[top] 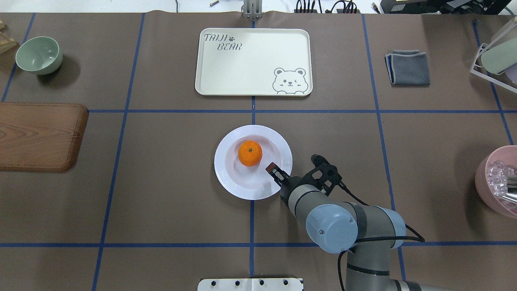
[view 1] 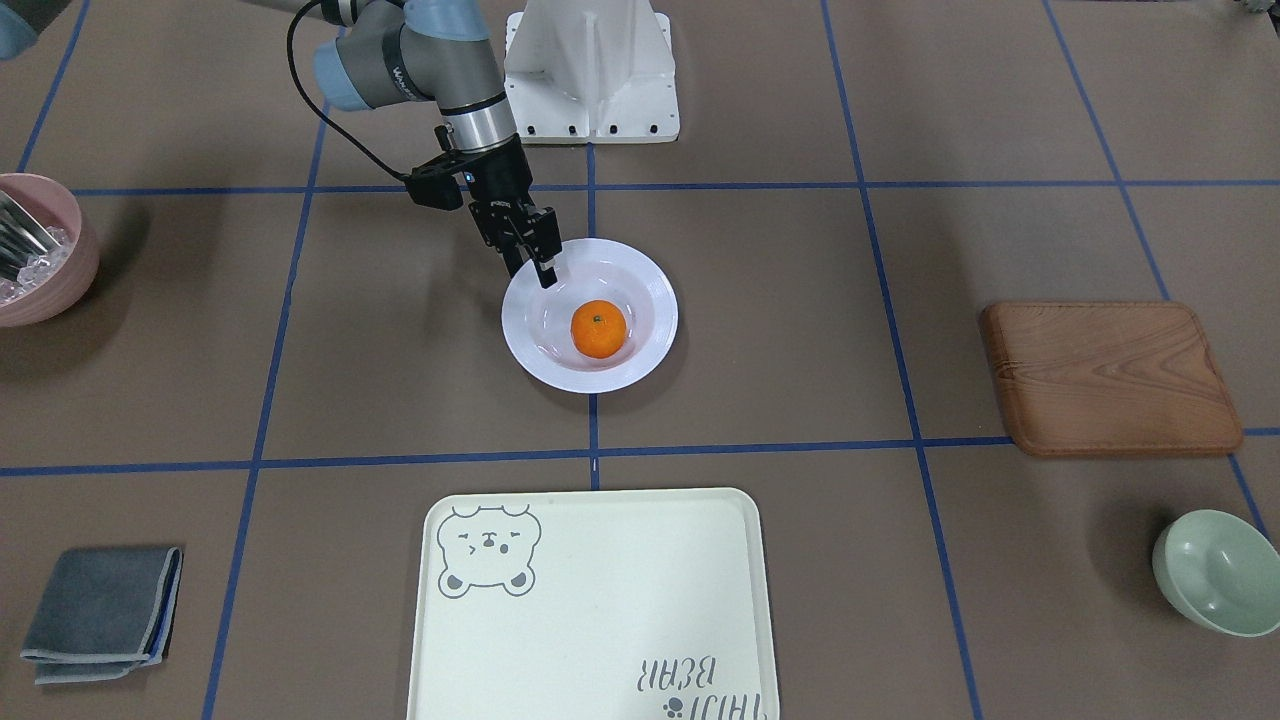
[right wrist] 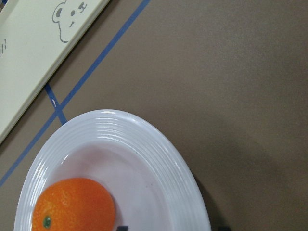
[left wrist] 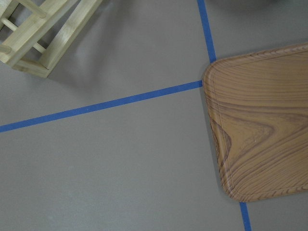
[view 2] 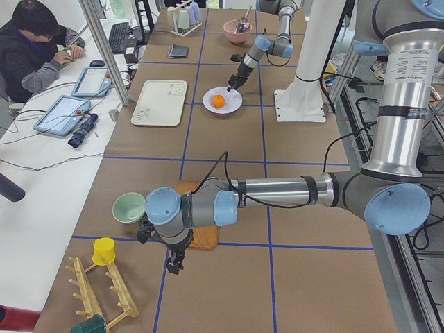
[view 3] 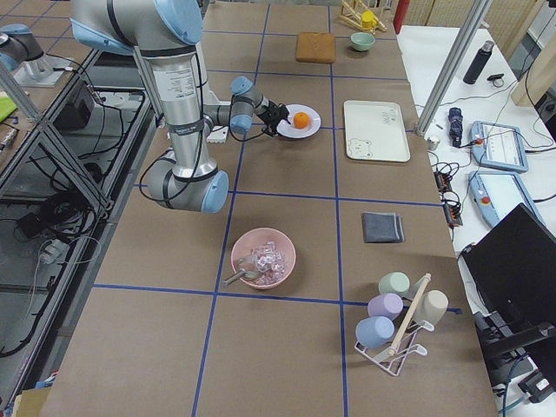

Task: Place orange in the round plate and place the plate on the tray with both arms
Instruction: 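Grasp the white plate rim nearest the robot with the right gripper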

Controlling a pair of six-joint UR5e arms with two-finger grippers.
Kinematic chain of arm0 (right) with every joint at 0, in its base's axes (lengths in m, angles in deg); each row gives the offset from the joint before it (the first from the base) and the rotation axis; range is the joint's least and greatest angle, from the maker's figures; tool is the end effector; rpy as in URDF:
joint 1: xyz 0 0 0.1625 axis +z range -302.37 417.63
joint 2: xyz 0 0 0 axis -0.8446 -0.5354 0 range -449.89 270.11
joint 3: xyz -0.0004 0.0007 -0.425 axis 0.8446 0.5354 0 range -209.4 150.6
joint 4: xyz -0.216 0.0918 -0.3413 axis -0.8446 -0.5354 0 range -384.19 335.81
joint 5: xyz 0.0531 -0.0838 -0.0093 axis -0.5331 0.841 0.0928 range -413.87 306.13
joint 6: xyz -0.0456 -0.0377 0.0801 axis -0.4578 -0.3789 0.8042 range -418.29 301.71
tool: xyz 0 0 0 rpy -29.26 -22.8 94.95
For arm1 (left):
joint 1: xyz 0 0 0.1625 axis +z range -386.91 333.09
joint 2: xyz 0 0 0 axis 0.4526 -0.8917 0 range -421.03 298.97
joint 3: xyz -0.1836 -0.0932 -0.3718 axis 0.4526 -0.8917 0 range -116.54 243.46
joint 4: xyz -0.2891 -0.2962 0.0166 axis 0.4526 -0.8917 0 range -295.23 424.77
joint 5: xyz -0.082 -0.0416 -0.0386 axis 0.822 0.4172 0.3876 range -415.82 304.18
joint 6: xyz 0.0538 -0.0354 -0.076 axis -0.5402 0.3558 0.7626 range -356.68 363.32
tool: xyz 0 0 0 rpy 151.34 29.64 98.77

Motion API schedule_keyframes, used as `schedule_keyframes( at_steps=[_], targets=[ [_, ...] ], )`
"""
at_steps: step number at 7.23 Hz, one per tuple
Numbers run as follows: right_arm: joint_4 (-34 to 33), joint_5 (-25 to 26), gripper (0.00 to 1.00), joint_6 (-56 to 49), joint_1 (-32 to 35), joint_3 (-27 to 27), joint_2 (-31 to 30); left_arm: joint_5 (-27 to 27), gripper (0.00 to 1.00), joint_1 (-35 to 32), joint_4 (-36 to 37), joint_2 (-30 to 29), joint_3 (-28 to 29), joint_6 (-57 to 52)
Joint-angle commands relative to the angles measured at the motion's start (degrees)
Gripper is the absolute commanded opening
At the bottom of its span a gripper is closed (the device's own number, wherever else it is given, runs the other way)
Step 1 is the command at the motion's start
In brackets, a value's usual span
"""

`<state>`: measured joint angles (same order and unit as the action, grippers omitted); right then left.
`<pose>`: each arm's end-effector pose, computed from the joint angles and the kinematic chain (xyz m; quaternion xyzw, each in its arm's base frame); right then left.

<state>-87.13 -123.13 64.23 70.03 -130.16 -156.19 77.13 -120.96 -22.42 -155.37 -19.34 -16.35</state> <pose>-0.5729 -0.2985 0.2866 0.0645 -0.5223 0.4081 0.7460 -0.1016 -0.5101 0.6882 0.0300 0.3674 0.1083 0.9233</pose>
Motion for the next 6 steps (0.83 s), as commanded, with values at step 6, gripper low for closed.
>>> schedule_keyframes(
  at_steps=[6],
  targets=[
    [0.0, 0.1, 0.40, 0.8, -0.1, 2.6, 2.8, 0.0, 0.99, 0.0, -0.1, 0.0, 0.2, 0.2]
  ],
)
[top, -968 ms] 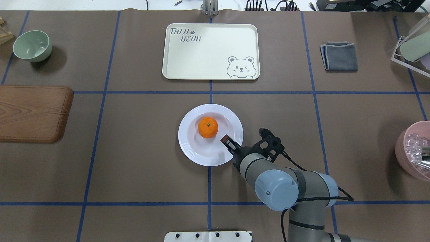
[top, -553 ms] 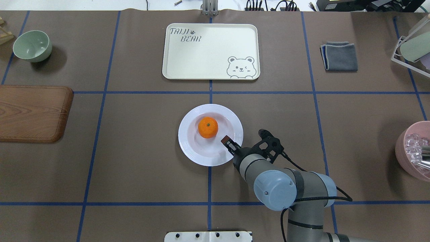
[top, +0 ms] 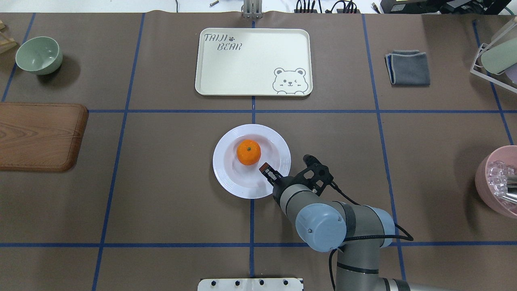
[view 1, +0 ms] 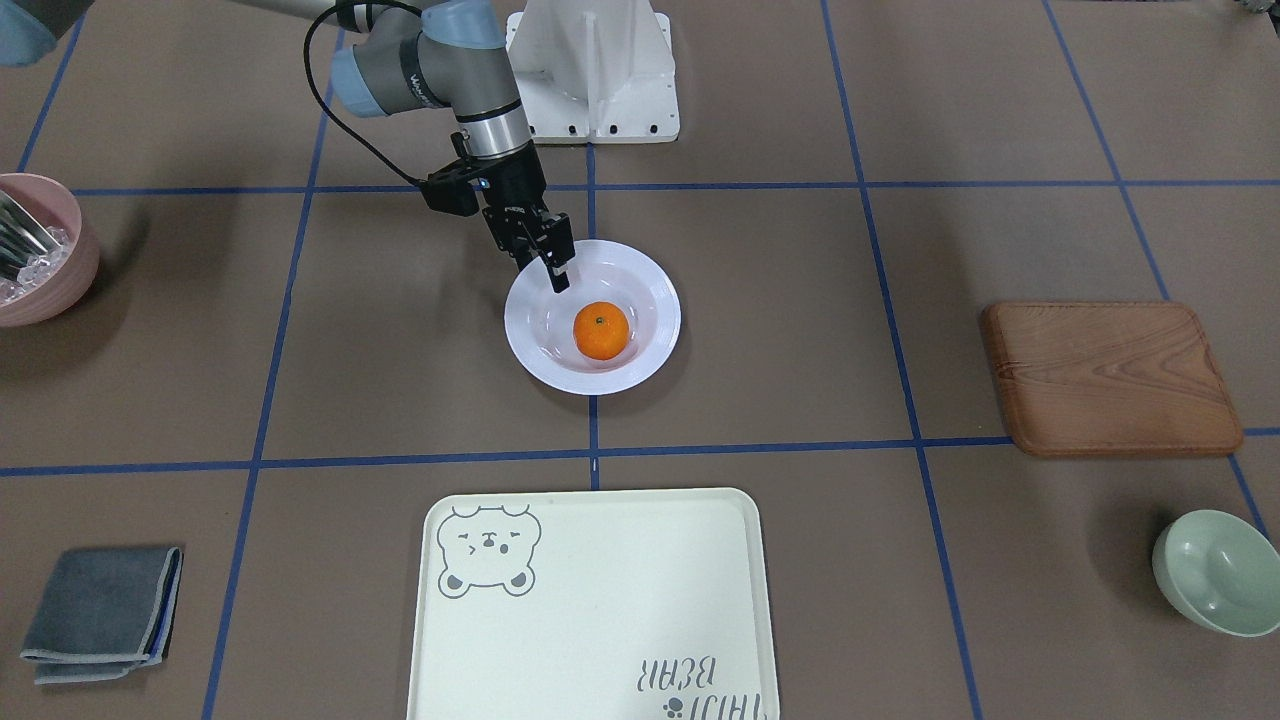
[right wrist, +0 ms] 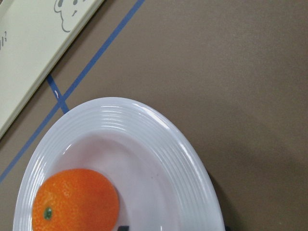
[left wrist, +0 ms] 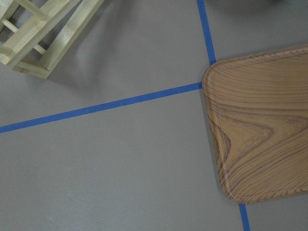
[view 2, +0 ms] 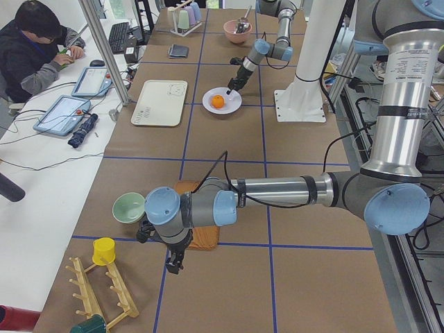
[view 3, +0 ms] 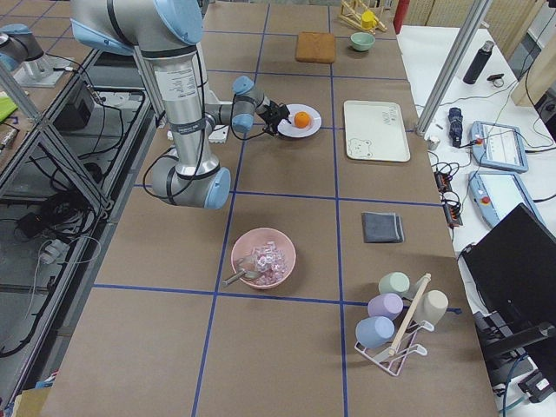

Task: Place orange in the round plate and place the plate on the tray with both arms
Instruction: 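Grasp the white plate rim nearest the robot with the right gripper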

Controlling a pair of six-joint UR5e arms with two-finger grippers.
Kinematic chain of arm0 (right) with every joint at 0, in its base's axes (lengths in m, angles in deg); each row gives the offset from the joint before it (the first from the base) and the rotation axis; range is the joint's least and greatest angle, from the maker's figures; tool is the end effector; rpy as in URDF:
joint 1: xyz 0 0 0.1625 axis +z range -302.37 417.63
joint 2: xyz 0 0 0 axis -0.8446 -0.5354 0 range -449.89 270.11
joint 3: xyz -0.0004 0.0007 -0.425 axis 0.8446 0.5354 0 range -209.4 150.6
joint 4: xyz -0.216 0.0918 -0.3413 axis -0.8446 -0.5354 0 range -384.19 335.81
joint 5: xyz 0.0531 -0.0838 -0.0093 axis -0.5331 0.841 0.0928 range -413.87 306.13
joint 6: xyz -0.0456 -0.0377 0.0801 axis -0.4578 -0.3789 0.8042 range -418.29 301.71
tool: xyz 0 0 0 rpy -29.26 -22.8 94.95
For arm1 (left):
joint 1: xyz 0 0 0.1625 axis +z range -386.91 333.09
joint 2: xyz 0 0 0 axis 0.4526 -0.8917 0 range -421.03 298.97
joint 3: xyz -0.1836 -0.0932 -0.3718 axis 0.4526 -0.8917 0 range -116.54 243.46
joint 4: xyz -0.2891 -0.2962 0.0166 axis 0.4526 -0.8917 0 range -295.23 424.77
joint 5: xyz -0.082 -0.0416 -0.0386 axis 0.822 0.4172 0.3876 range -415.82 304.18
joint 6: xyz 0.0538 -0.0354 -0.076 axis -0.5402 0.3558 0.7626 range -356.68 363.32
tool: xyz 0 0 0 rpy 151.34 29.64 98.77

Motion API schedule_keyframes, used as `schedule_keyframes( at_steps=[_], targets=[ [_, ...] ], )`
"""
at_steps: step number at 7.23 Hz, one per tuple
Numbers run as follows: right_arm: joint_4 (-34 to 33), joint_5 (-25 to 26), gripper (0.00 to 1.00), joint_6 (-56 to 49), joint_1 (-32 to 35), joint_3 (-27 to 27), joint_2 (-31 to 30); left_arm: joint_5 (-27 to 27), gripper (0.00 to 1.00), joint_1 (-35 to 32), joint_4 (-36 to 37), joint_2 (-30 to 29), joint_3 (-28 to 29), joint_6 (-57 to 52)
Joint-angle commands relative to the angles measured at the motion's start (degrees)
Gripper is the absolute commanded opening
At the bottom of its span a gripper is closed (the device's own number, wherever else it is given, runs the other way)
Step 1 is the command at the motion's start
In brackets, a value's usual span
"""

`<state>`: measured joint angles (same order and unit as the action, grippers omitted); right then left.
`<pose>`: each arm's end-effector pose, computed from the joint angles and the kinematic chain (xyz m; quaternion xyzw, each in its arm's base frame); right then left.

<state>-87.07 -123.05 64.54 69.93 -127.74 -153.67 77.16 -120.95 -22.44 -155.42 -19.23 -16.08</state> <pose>-0.5894 -0.3012 0.2778 0.0629 -0.5238 0.4096 0.7443 -0.1015 -0.5104 0.6886 0.0289 0.3677 0.1060 0.9234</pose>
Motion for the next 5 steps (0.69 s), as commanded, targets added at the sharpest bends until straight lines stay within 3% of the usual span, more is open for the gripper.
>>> schedule_keyframes(
  at_steps=[1, 5],
  targets=[
    [0.0, -0.1, 0.00, 0.4, -0.2, 0.3, 0.1, 0.0, 0.99, 0.0, -0.1, 0.0, 0.0, 0.0],
    [0.0, -0.2, 0.00, -1.2, 0.1, -3.8, -1.1, 0.0, 0.99, 0.0, -0.1, 0.1, -0.1, 0.0]
  ],
)
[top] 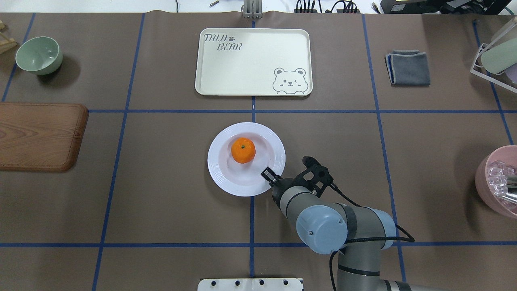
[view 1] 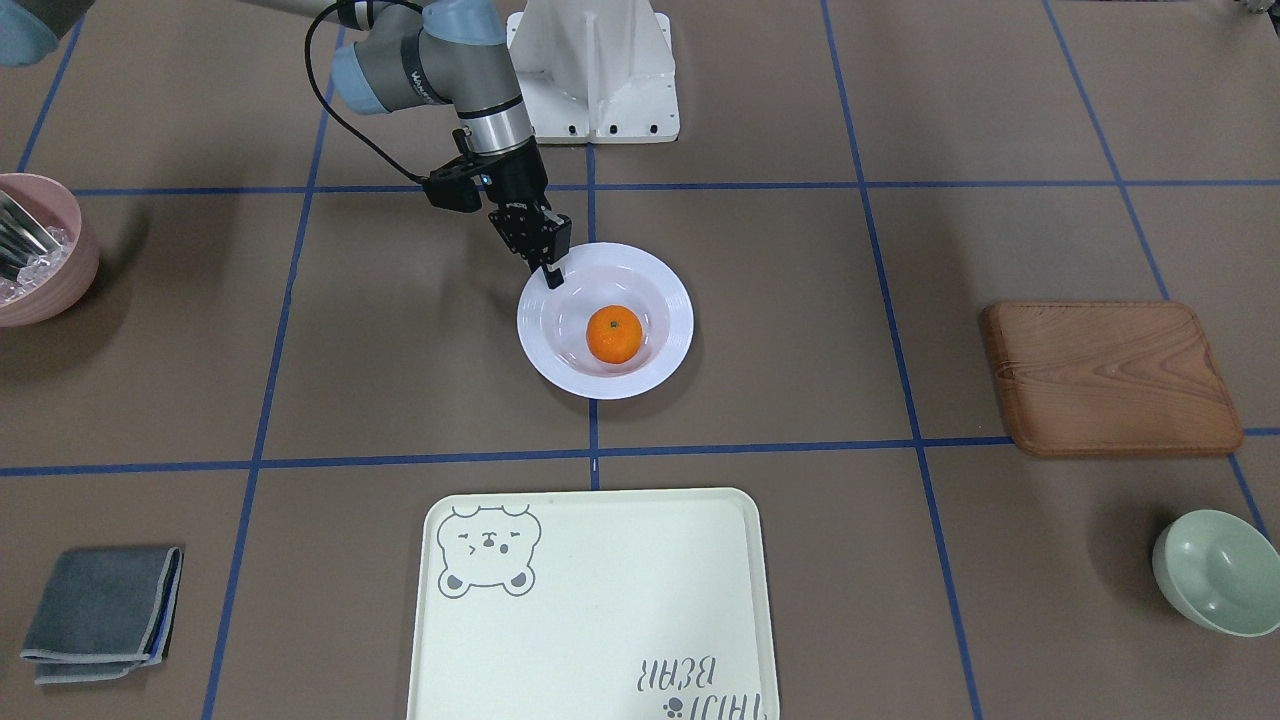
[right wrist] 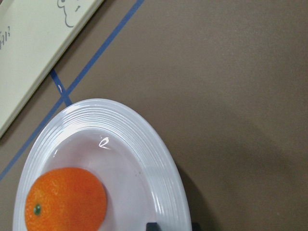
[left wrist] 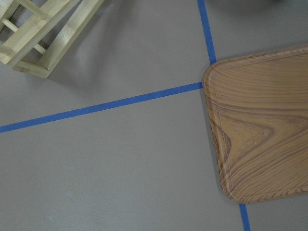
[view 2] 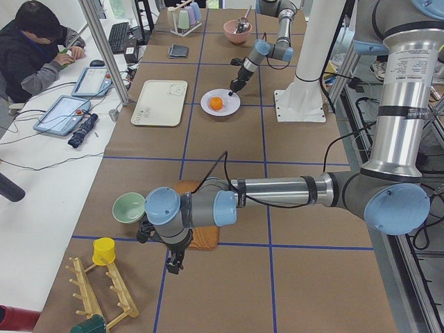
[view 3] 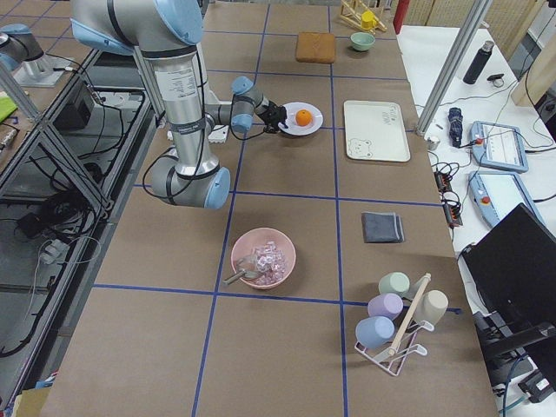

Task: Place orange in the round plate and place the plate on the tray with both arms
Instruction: 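Grasp the white plate rim nearest the robot with the right gripper, then lift the plate with the orange and carry it toward the cream tray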

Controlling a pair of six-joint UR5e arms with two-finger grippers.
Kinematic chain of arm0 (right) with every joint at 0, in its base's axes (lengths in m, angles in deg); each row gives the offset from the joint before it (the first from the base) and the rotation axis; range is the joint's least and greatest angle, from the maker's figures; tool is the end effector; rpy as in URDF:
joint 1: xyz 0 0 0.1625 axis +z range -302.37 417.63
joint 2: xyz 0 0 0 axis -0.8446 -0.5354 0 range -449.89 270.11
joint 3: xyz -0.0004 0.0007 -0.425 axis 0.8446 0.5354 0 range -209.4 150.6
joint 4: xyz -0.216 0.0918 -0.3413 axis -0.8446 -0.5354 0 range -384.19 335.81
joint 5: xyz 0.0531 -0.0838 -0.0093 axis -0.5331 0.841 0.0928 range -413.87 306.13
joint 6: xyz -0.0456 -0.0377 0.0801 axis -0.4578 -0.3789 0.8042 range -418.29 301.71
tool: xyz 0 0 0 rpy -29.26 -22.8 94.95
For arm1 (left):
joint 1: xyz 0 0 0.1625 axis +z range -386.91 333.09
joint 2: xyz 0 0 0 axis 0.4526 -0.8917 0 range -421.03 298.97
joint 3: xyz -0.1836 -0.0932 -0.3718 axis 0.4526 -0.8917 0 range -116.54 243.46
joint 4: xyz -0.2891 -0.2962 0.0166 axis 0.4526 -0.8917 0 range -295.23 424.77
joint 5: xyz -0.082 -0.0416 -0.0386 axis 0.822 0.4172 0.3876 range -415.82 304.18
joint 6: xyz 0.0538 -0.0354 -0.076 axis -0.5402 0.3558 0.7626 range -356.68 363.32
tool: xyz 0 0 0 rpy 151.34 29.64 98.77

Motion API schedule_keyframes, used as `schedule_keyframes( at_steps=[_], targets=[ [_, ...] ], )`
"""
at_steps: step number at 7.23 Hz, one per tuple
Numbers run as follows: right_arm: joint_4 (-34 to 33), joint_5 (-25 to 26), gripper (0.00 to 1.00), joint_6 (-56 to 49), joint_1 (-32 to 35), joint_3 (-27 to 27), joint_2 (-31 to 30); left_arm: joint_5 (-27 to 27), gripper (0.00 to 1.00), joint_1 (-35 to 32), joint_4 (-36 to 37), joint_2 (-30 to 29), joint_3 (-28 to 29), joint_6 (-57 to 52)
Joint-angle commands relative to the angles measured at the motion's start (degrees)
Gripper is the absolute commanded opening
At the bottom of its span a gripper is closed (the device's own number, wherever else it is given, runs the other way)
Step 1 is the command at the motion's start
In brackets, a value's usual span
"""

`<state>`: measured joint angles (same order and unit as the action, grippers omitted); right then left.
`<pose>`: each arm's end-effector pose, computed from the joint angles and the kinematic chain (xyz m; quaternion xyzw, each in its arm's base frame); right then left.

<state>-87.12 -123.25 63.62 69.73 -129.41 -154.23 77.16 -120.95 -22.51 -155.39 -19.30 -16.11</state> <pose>-0.5819 -0.2969 0.2711 0.0625 -0.5308 0.4012 0.7439 -0.1015 -0.5103 0.6882 0.0298 0.3676 0.1066 0.9234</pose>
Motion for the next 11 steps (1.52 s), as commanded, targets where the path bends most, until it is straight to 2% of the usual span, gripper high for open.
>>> schedule_keyframes(
  at_steps=[1, 2, 4, 11],
  targets=[
    [0.1, 0.2, 0.00, 0.0, 0.4, -3.9, -1.0, 0.1, 0.99, 0.0, 0.0, 0.1, -0.1, 0.0],
    [0.3, 0.2, 0.00, 0.4, 0.5, -4.9, -1.2, 0.1, 0.99, 0.0, 0.0, 0.1, -0.1, 0.0],
    [7.3, 1.8, 0.00, 0.5, 0.6, -4.8, -3.4, 0.2, 0.99, 0.0, 0.0, 0.1, -0.1, 0.0],
    [7.7, 2.1, 0.00, 1.2, 2.4, -9.8, -2.8, 0.2, 0.99, 0.0, 0.1, 0.1, -0.6, 0.0]
  ],
)
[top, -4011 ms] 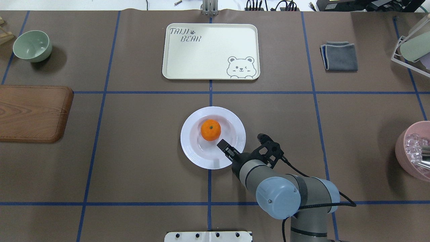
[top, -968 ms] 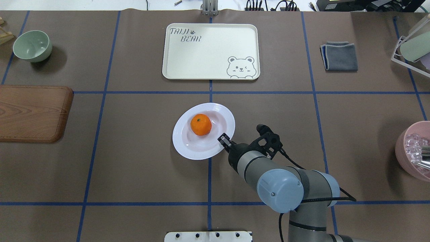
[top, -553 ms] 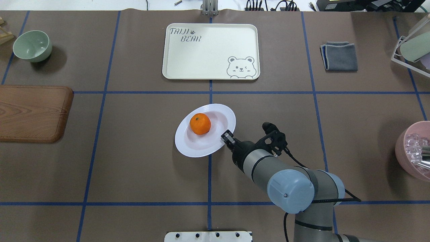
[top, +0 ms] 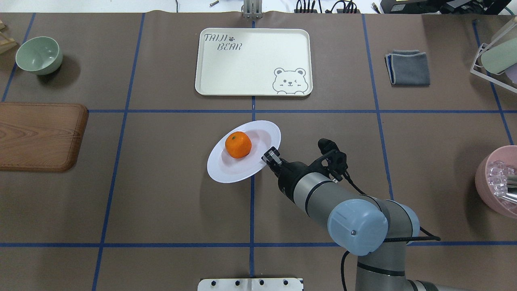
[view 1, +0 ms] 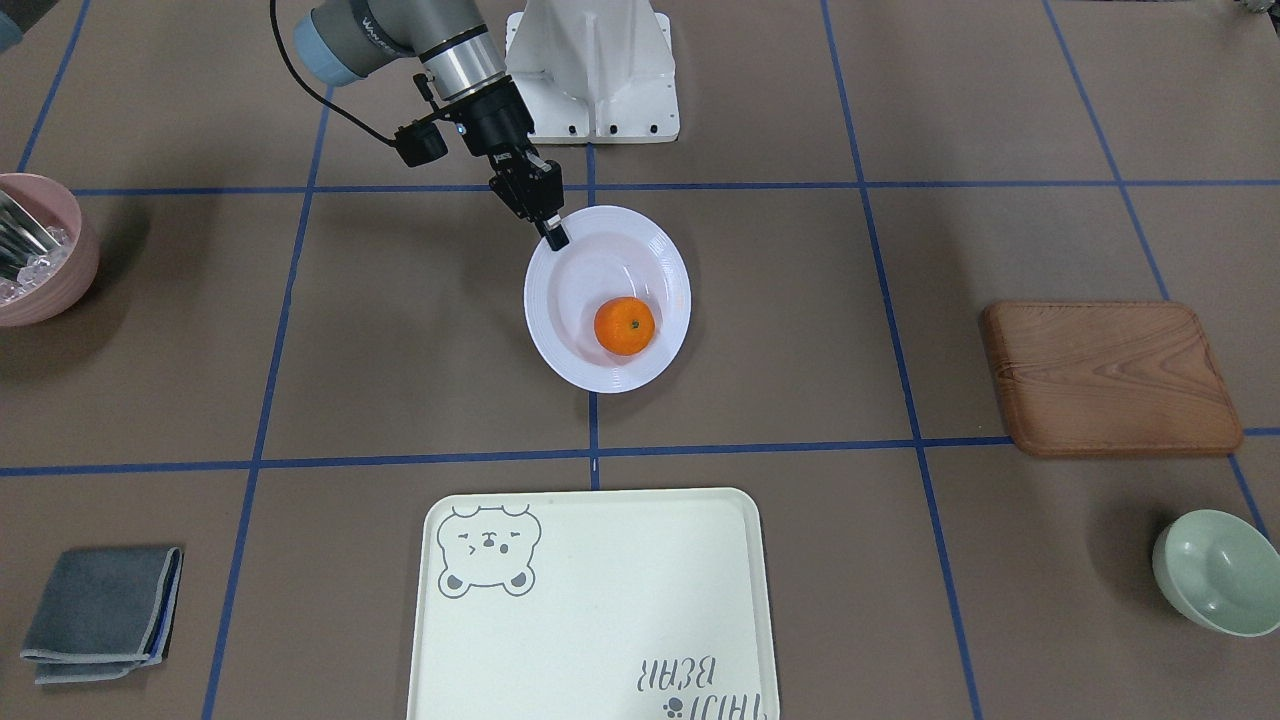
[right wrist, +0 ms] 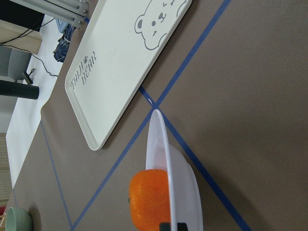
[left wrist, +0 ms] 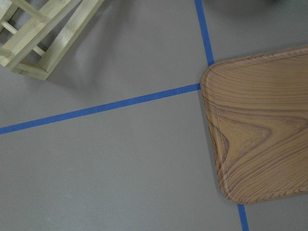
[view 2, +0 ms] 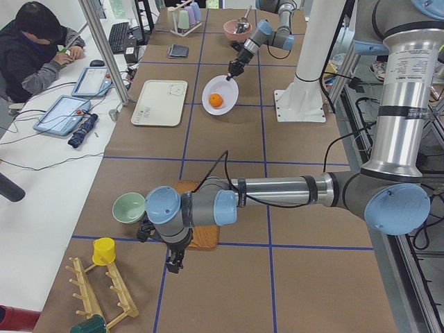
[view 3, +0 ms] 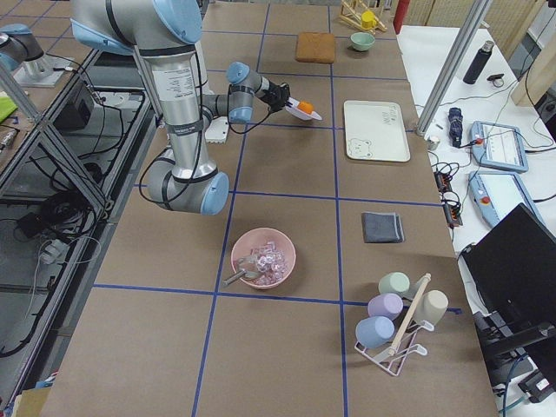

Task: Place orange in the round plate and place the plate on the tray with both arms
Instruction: 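Lift the plate with the orange and carry it toward the cream tray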

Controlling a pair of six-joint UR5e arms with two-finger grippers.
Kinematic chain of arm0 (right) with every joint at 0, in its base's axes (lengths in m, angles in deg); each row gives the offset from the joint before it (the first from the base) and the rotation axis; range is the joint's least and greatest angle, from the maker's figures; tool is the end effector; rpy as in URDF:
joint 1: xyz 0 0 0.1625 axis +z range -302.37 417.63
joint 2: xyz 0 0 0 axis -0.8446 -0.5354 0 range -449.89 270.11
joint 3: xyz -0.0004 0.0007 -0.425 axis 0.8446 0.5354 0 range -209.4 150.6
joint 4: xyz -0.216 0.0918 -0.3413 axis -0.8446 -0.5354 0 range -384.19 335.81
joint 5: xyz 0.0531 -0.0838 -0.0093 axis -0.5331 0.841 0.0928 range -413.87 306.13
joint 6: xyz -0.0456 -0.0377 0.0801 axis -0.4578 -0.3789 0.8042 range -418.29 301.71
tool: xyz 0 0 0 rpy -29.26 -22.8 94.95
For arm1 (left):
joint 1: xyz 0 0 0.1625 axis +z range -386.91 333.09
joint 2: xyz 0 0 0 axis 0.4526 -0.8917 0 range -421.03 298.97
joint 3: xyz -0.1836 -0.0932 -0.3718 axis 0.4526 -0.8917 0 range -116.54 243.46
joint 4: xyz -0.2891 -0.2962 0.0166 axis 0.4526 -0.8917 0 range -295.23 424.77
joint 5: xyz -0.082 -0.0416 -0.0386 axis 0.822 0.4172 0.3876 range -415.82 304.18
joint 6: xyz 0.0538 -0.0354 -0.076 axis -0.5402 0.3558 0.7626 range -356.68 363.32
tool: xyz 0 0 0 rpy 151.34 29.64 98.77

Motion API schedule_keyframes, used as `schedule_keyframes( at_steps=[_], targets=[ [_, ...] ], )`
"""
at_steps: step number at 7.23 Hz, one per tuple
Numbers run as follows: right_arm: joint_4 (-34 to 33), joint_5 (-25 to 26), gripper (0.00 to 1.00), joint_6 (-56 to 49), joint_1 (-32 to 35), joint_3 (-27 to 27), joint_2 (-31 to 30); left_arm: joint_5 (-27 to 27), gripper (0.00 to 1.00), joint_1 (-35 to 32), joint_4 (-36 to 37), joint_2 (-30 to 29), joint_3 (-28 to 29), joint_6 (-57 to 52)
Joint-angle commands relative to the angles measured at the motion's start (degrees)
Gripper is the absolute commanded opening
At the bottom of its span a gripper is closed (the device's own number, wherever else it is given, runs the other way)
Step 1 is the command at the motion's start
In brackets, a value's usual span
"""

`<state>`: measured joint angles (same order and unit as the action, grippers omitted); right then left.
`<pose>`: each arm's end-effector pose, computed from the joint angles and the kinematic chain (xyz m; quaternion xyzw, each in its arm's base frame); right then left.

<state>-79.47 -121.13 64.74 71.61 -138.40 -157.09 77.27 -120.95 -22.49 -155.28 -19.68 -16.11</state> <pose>-0.5113 -0.3043 0.2175 0.0523 -0.6243 0.4190 0.6572 -0.1013 -0.5100 0.6859 0.0320 0.3681 0.1073 0.9230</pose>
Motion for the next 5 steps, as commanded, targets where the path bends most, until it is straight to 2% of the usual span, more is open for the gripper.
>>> schedule_keyframes(
  at_steps=[1, 3, 5],
  targets=[
    [0.0, -0.2, 0.00, 0.1, 1.5, -1.7, 0.2, -0.1, 0.99, -0.1, 0.0, 0.0, -0.4, 0.1],
    [1.8, -0.2, 0.00, 0.3, 3.3, -2.5, 1.0, 0.0, 0.99, -0.1, 0.2, 0.1, -0.7, 0.1],
    [1.6, -1.3, 0.00, 0.5, 8.0, -1.7, 2.2, 0.1, 0.99, -0.2, 0.2, 0.1, -0.8, 0.4]
  ],
)
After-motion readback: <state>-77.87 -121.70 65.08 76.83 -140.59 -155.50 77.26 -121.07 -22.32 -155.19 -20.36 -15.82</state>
